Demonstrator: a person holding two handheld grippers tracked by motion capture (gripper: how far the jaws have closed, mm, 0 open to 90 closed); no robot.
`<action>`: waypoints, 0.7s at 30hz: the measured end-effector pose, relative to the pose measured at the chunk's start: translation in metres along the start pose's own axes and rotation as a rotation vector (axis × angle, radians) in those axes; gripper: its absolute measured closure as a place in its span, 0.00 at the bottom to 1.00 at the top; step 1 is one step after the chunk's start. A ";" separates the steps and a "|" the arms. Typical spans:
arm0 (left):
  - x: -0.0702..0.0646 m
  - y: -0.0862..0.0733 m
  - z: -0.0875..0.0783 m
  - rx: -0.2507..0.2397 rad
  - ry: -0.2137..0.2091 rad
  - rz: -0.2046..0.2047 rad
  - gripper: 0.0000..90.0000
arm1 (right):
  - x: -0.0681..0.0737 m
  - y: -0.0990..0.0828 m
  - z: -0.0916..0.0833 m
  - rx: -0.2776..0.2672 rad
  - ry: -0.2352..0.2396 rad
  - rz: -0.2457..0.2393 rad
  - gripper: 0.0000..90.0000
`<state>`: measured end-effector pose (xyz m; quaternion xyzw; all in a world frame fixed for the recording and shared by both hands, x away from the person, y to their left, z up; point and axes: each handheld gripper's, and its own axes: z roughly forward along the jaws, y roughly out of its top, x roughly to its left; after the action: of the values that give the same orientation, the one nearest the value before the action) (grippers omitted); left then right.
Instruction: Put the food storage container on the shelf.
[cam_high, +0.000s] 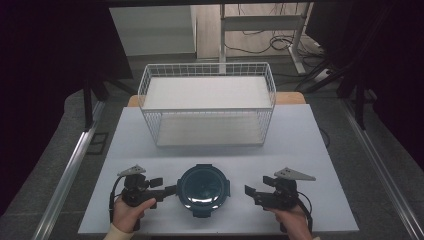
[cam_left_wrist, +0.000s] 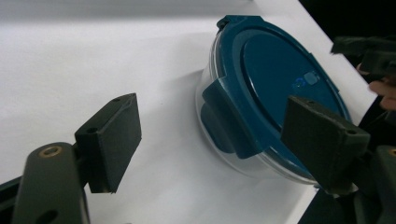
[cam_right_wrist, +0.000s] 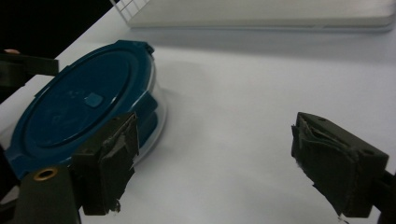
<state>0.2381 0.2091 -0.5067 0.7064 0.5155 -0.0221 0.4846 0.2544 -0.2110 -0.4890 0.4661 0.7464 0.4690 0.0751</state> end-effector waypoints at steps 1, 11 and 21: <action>0.000 0.000 0.000 0.000 -0.004 -0.003 0.22 | 0.002 0.000 0.003 0.016 0.012 0.004 0.16; 0.006 0.015 0.009 0.003 -0.093 -0.055 0.22 | 0.024 0.012 0.028 0.035 0.054 0.042 0.15; 0.004 0.012 0.016 0.039 -0.148 -0.078 0.22 | 0.047 0.016 0.053 0.070 0.106 0.086 0.15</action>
<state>0.2563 0.2004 -0.5092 0.6915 0.5048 -0.1033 0.5063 0.2671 -0.1400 -0.4906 0.4745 0.7446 0.4695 -0.0012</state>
